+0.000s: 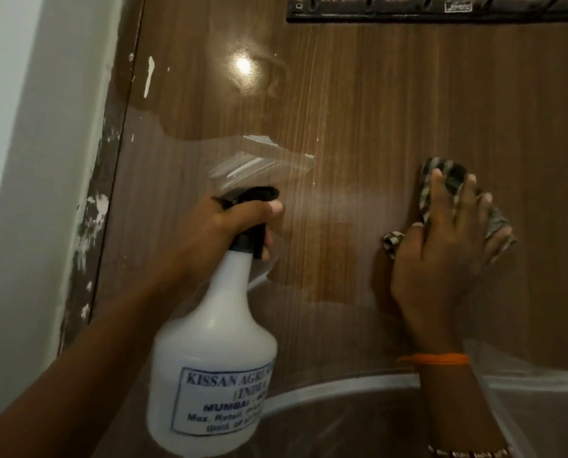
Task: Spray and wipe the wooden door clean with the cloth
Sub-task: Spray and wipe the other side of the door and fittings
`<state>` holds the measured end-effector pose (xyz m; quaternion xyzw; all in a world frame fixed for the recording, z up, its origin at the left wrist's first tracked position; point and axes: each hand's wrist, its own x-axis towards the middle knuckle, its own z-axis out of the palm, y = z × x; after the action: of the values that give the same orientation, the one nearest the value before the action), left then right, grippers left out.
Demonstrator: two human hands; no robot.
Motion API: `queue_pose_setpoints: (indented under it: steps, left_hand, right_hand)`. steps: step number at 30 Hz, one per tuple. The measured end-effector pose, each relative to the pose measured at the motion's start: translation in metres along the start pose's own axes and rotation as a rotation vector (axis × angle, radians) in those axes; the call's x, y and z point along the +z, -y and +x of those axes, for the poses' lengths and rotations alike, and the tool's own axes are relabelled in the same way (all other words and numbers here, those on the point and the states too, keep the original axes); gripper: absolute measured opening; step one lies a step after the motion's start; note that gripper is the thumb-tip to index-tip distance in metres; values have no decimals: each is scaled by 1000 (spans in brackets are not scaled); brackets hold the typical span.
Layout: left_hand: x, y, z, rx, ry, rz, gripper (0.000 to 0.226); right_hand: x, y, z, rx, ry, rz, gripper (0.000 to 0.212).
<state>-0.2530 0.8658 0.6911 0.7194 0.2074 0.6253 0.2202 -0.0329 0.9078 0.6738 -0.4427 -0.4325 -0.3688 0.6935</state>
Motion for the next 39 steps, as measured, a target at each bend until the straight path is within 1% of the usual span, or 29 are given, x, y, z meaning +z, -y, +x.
queue_pose_setpoints:
  steps: [2, 3, 4, 6, 9, 11, 13, 15, 17, 21, 22, 24, 26, 29, 33, 36, 38, 39]
  left_hand:
    - [-1, -2, 3, 46, -27, -1, 33]
    - [-4, -3, 5, 57, -37, -1, 31]
    - [-8, -3, 6, 56, -39, 7, 30]
    - [-24, 1, 7, 29, -61, 18, 34]
    - [-57, 9, 2, -30, -144, -31, 42]
    - [-76, 10, -2, -43, -147, -58, 42]
    - [-93, 11, -4, -46, -136, -88, 40]
    - [-103, 12, -5, -66, -133, -92, 39]
    - [-108, 15, -7, -88, -117, -89, 40]
    - [-109, 15, -16, -101, -37, -106, 39]
    - [-111, 16, -17, -100, -22, -102, 38]
    - [-113, 19, -19, -77, -3, -83, 39]
    - [-112, 23, -22, -57, -1, -74, 39]
    - [-105, 28, -24, -53, 3, -74, 37]
    - [-103, 36, -24, -79, -28, -77, 37]
    - [-105, 40, -28, -98, -41, -62, 28]
    - [-105, 41, -32, -106, -39, -23, 24]
    - [-106, 41, -34, -112, -41, -15, 25]
  right_hand:
    - [10, 20, -6, -37, 6, 6, 62]
    - [16, 31, -8, -64, 14, 5, 61]
    - [23, 44, -10, -90, 25, 4, 60]
    - [40, 76, -11, -147, 54, 7, 62]
    - [68, 127, -14, -290, 104, 30, 62]
    - [82, 155, -22, -419, 163, 40, 59]
    - [89, 170, -30, -531, 223, 44, 59]
    - [87, 167, -28, -577, 266, 30, 59]
    - [77, 150, -18, -510, 251, 11, 61]
    - [50, 109, 6, -128, 132, 8, 59]
    - [46, 106, 11, -82, 133, 22, 60]
    - [46, 109, 22, -108, 171, 46, 62]
    - [51, 114, 34, -238, 254, 64, 62]
    - [50, 115, 41, -486, 417, 96, 63]
    - [41, 98, 4, -875, 637, 63, 59]
    - [37, 82, -31, -1198, 712, 21, 48]
    - [37, 80, -29, -1345, 747, -14, 50]
    - [37, 84, -22, -1379, 750, -26, 49]
